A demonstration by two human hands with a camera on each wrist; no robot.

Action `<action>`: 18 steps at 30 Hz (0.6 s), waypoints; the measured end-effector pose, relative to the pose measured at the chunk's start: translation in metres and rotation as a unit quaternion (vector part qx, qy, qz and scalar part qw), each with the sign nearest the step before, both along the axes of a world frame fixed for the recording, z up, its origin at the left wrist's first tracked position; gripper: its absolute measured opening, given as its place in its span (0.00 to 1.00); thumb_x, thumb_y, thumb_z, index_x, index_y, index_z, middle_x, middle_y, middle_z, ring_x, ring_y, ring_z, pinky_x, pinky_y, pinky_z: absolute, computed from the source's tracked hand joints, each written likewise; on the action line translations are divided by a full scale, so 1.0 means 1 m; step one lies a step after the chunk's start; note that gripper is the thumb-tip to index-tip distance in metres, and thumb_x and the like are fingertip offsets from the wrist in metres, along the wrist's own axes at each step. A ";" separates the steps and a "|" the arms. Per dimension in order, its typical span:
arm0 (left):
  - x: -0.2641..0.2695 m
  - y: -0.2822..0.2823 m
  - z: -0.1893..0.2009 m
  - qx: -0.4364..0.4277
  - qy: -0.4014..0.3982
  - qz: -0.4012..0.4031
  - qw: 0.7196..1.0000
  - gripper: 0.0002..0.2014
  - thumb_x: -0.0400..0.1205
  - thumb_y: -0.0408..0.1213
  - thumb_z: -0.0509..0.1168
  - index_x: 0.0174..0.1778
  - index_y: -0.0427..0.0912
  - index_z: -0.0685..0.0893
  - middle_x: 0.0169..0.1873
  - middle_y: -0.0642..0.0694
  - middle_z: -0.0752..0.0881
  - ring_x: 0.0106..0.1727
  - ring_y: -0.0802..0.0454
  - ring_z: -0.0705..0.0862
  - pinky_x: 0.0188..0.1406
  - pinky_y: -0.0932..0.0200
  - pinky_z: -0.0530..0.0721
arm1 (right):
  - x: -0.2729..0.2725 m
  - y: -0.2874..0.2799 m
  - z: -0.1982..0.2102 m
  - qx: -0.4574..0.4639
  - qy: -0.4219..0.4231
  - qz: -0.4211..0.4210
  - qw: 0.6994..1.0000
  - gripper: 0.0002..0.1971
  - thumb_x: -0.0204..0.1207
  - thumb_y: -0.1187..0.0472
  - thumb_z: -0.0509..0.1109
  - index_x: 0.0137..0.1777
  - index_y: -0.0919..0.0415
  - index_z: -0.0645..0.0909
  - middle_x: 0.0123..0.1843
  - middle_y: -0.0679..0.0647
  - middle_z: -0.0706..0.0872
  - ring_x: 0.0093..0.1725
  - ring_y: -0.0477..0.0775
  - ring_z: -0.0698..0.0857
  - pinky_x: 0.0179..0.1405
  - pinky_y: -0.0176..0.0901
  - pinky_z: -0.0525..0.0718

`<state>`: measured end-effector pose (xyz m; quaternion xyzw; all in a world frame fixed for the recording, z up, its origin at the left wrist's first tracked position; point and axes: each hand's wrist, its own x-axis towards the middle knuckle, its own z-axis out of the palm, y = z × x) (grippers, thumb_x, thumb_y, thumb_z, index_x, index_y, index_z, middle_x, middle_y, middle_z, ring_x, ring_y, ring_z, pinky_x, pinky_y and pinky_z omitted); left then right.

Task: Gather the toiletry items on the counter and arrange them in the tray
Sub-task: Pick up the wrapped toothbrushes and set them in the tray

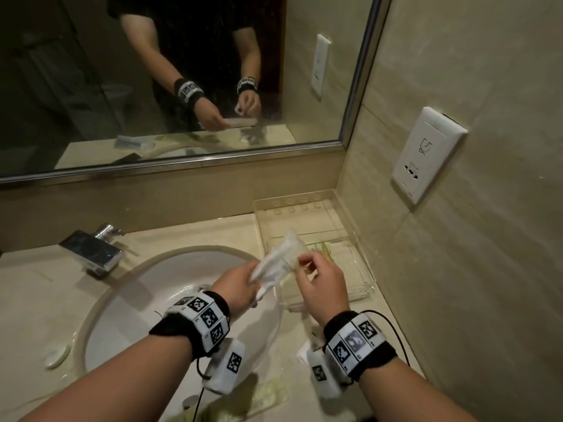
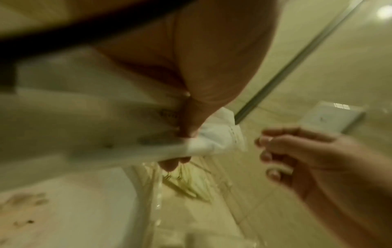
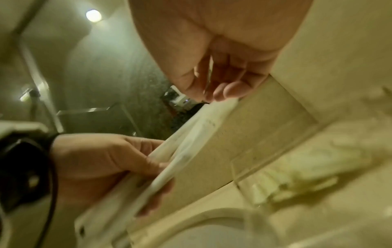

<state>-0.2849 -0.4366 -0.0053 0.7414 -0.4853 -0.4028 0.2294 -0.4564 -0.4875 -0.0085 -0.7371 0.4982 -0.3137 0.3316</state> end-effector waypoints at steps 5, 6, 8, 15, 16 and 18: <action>-0.017 -0.015 -0.016 0.077 -0.093 -0.173 0.977 0.04 0.84 0.33 0.61 0.50 0.46 0.79 0.40 0.48 0.85 0.35 0.51 0.85 0.27 0.66 0.79 | -0.022 -0.012 -0.013 -0.102 0.312 0.247 0.912 0.20 0.79 0.49 0.65 0.71 0.47 0.74 0.75 0.44 0.74 0.79 0.50 0.63 0.78 0.56 0.54; -0.021 -0.019 -0.018 0.080 -0.100 -0.190 0.973 0.04 0.83 0.32 0.61 0.51 0.44 0.79 0.41 0.47 0.85 0.36 0.50 0.84 0.29 0.65 0.81 | -0.025 -0.015 -0.014 -0.082 0.326 0.256 0.906 0.20 0.78 0.47 0.66 0.70 0.46 0.74 0.74 0.44 0.76 0.79 0.50 0.63 0.77 0.57 0.53; -0.027 -0.028 -0.020 0.076 -0.106 -0.210 0.969 0.03 0.83 0.32 0.62 0.50 0.40 0.80 0.43 0.44 0.84 0.38 0.48 0.84 0.33 0.62 0.83 | -0.030 -0.022 -0.016 -0.066 0.347 0.262 0.898 0.22 0.75 0.45 0.68 0.68 0.46 0.74 0.70 0.44 0.78 0.75 0.49 0.68 0.77 0.57 0.54; -0.042 -0.063 -0.041 0.029 -0.085 -0.201 0.976 0.05 0.81 0.34 0.65 0.51 0.44 0.85 0.40 0.52 0.84 0.40 0.50 0.85 0.38 0.61 0.80 | -0.037 -0.055 -0.020 -0.085 0.398 0.262 0.875 0.18 0.73 0.53 0.73 0.61 0.49 0.74 0.59 0.46 0.83 0.61 0.51 0.79 0.67 0.51 0.63; -0.044 -0.069 -0.044 0.026 -0.084 -0.196 0.977 0.05 0.81 0.34 0.66 0.51 0.45 0.84 0.40 0.53 0.84 0.40 0.52 0.84 0.38 0.63 0.79 | -0.038 -0.062 -0.021 -0.071 0.401 0.265 0.874 0.18 0.73 0.54 0.73 0.61 0.50 0.74 0.57 0.47 0.84 0.59 0.52 0.79 0.66 0.51 0.64; -0.047 -0.079 -0.048 0.025 -0.083 -0.189 0.978 0.06 0.81 0.34 0.67 0.52 0.47 0.84 0.43 0.53 0.84 0.40 0.55 0.83 0.37 0.66 0.76 | -0.040 -0.076 -0.022 -0.020 0.389 0.260 0.884 0.18 0.73 0.54 0.73 0.61 0.51 0.75 0.57 0.48 0.85 0.58 0.53 0.80 0.66 0.51 0.65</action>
